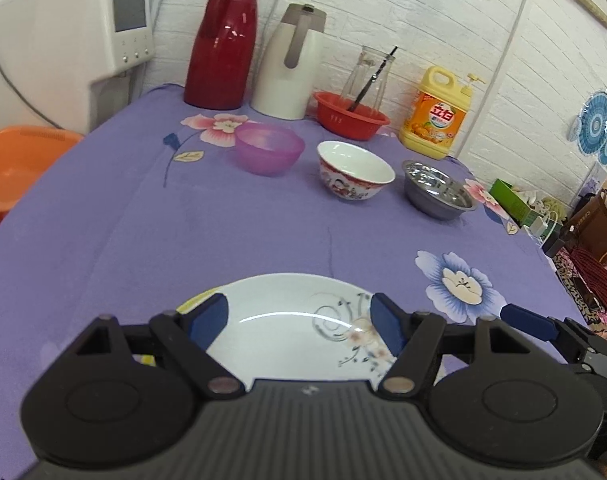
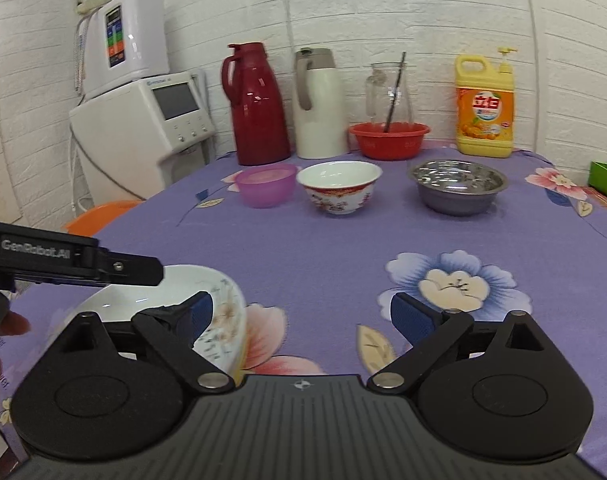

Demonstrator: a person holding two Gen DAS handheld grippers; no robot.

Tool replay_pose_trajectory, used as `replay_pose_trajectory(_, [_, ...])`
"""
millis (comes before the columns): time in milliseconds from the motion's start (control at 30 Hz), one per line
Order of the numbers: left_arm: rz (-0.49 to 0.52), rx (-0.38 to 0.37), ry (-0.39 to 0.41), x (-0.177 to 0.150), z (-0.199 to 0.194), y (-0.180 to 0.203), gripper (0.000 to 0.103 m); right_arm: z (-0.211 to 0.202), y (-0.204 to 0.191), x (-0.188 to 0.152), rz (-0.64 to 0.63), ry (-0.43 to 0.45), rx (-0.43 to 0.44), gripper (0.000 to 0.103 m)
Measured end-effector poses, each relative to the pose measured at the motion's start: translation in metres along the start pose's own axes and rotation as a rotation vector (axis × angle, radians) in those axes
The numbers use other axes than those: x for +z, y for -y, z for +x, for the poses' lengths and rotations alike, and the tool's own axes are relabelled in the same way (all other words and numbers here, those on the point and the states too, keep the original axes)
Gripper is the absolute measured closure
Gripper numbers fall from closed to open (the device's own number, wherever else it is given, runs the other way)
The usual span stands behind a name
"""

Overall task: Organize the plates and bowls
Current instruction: 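Set the flower-print plate onto the plate stack and open the left gripper, then reach the left gripper to the steel bowl rim and close on it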

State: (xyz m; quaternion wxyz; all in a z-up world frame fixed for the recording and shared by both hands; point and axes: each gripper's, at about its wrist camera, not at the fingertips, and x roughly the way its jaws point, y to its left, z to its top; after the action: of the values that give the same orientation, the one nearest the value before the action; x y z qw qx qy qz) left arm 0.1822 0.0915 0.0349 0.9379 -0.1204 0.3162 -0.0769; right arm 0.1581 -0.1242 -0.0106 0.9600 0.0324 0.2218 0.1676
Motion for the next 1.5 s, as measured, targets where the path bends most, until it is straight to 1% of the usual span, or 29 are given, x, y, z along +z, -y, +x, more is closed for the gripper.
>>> replay_pose_trajectory(67, [0.022,-0.033,-0.008,0.007,0.007,0.012,0.033,0.001,0.021,0.004,0.02,0.007,-0.031,0.0])
replay_pose_trajectory(167, [0.054,-0.084,-0.023,0.022,0.021,0.036,0.033,0.003,0.052,0.015,0.015,0.029,-0.092,0.0])
replay_pose_trajectory(300, [0.096,-0.138,-0.022,0.05,0.042,0.07,0.032,0.013,0.094,0.05,0.007,0.084,-0.159,0.0])
replay_pose_trajectory(400, [0.131,-0.175,0.002,0.078,0.061,0.098,0.032,0.036,0.128,0.083,0.002,0.104,-0.219,0.0])
replay_pose_trajectory(500, [0.139,-0.221,0.018,0.113,0.092,0.125,0.032,0.073,0.158,0.107,-0.001,0.071,-0.277,0.0])
replay_pose_trajectory(567, [0.144,-0.249,0.01,0.132,0.12,0.135,0.032,0.097,0.177,0.115,0.01,0.041,-0.302,0.0])
replay_pose_trajectory(667, [0.127,-0.242,-0.025,0.152,0.169,0.141,0.032,0.132,0.206,0.116,0.073,-0.015,-0.288,0.0])
replay_pose_trajectory(733, [0.142,-0.229,-0.058,0.16,0.203,0.145,0.032,0.152,0.218,0.113,0.081,-0.075,-0.277,0.0])
replay_pose_trajectory(800, [0.179,-0.196,-0.099,0.165,0.238,0.15,0.032,0.163,0.224,0.11,0.093,-0.079,-0.277,0.0])
replay_pose_trajectory(867, [0.22,-0.176,-0.135,0.166,0.269,0.154,0.032,0.175,0.226,0.111,0.07,-0.115,-0.256,0.0])
replay_pose_trajectory(933, [0.223,-0.168,-0.182,0.164,0.295,0.154,0.032,0.181,0.224,0.109,0.057,-0.123,-0.258,0.0])
replay_pose_trajectory(967, [0.22,-0.174,-0.208,0.163,0.308,0.153,0.033,0.183,0.224,0.107,0.059,-0.133,-0.242,0.0])
replay_pose_trajectory(1033, [0.206,-0.154,-0.236,0.161,0.326,0.15,0.033,0.188,0.225,0.103,0.077,-0.148,-0.224,0.0])
replay_pose_trajectory(1100, [0.224,-0.129,-0.226,0.16,0.335,0.151,0.033,0.19,0.226,0.102,0.089,-0.143,-0.231,0.0])
replay_pose_trajectory(1233, [0.217,-0.135,-0.235,0.161,0.342,0.15,0.032,0.196,0.227,0.098,0.111,-0.143,-0.221,0.0])
replay_pose_trajectory(1333, [0.231,-0.087,-0.219,0.163,0.344,0.148,0.032,0.199,0.225,0.097,0.123,-0.153,-0.202,0.0])
replay_pose_trajectory(1400, [0.224,-0.093,-0.239,0.162,0.346,0.145,0.032,0.201,0.222,0.097,0.121,-0.163,-0.185,0.0])
replay_pose_trajectory(1500, [0.239,-0.103,-0.251,0.158,0.347,0.149,0.033,0.204,0.216,0.096,0.077,-0.187,-0.189,0.0])
